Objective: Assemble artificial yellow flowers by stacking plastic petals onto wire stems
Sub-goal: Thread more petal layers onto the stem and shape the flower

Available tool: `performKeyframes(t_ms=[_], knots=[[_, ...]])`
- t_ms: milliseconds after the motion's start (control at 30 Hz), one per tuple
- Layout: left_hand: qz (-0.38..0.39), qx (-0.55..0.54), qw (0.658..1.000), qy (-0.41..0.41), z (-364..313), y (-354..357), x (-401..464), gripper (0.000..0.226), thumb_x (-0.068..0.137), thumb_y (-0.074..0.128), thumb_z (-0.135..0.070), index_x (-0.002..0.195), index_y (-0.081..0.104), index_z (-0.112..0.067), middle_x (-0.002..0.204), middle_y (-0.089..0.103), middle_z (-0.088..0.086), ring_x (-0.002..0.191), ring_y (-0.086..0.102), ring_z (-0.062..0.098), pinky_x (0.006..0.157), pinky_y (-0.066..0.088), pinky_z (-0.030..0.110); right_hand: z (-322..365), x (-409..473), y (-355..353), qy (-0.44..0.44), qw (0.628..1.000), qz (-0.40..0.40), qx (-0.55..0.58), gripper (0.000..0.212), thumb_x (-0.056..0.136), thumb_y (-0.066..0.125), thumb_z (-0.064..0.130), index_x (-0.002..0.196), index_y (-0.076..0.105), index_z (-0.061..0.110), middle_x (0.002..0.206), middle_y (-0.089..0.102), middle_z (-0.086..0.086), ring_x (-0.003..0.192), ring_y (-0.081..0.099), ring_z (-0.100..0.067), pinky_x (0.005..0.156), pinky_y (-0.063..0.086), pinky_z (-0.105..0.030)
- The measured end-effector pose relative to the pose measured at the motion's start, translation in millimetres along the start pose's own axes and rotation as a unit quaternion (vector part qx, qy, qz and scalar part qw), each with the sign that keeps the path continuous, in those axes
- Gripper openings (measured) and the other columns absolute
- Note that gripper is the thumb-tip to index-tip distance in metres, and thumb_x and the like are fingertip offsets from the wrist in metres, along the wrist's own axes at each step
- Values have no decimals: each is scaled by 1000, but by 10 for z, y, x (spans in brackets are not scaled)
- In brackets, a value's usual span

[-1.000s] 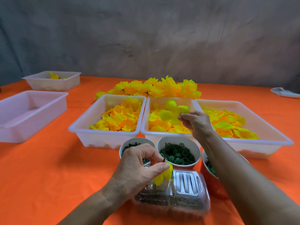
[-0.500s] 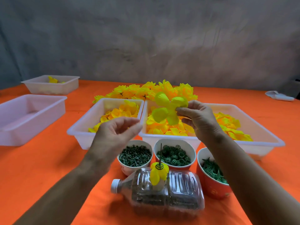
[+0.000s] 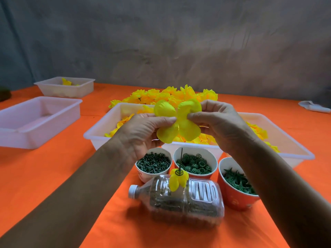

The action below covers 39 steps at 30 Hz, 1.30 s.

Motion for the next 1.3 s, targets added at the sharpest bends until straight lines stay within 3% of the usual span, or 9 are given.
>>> performKeyframes(t_ms=[67, 167, 300, 367, 467, 800, 967, 1133, 1300], knots=[[8, -3, 1000, -3, -5, -1, -29, 30, 54, 70, -22, 83, 66, -15, 65, 69, -2, 54, 62, 9, 53, 45, 21, -3, -59, -6, 17, 999, 30, 12, 13, 72, 69, 3, 84, 64, 6, 84, 68, -15, 68, 65, -21, 64, 56, -32], [20, -6, 1000, 3, -7, 10, -84, 45, 53, 71, -22, 96, 67, -10, 68, 69, 0, 54, 62, 9, 52, 48, 22, -3, -136, -33, 39, 996, 75, -2, 44, 59, 74, 25, 98, 69, 4, 96, 72, -17, 80, 68, -25, 79, 56, -40], [19, 5, 1000, 5, 39, 11, -138, 18, 68, 71, -14, 85, 66, -10, 65, 68, 1, 53, 63, 9, 48, 50, 19, -15, -231, -37, 54, 991, 122, -29, 51, 56, 75, 42, 94, 73, 8, 92, 73, -11, 79, 68, -19, 77, 56, -36], [17, 4, 1000, 0, 78, 10, -164, 5, 76, 68, -11, 79, 65, -11, 62, 68, 0, 53, 64, 9, 48, 51, 19, -50, -277, -22, 67, 989, 127, -23, 37, 56, 76, 38, 85, 77, 16, 87, 74, -7, 75, 70, -16, 72, 59, -32], [23, 1, 1000, -14, 119, 9, -203, 6, 72, 70, -12, 76, 65, -11, 62, 69, 1, 53, 65, 10, 47, 51, 20, -106, -335, 15, 102, 988, 116, 7, 23, 57, 74, 25, 77, 77, 13, 84, 75, -9, 72, 71, -18, 63, 58, -28], [17, -12, 999, -43, 162, 20, -207, 4, 79, 66, -8, 76, 64, -8, 59, 68, 2, 47, 63, 10, 42, 48, 18, -127, -372, 81, 167, 983, 80, -8, 43, 54, 74, 24, 93, 69, 6, 96, 73, -15, 84, 70, -26, 80, 56, -42], [22, -3, 997, -71, 215, 24, -191, 4, 81, 66, -11, 83, 63, -9, 58, 66, 1, 43, 59, 8, 40, 45, 17, -146, -365, 100, 205, 977, 60, -7, 25, 75, 71, 9, 96, 66, -2, 94, 70, -20, 76, 68, -28, 66, 57, -34], [35, -3, 995, -95, 281, 22, -152, 4, 82, 65, -15, 82, 63, -11, 57, 65, 0, 42, 58, 9, 40, 45, 17, -183, -365, 98, 244, 968, 54, 6, 36, 79, 67, 10, 110, 61, -8, 102, 68, -24, 79, 66, -29, 73, 54, -36], [103, -14, 990, -95, 348, -15, -94, 8, 69, 70, -19, 71, 75, -13, 66, 71, 1, 54, 67, 11, 46, 50, 21, -201, -360, 87, 254, 966, 54, 8, 36, 82, 65, 10, 113, 60, -6, 89, 69, -16, 69, 67, -23, 65, 54, -31]])
Point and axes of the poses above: each hand's wrist, its own x-axis towards the middle knuckle, its own y-axis out of the palm, z = x × y, the point moved 2 cm from there along x, towards the middle knuckle
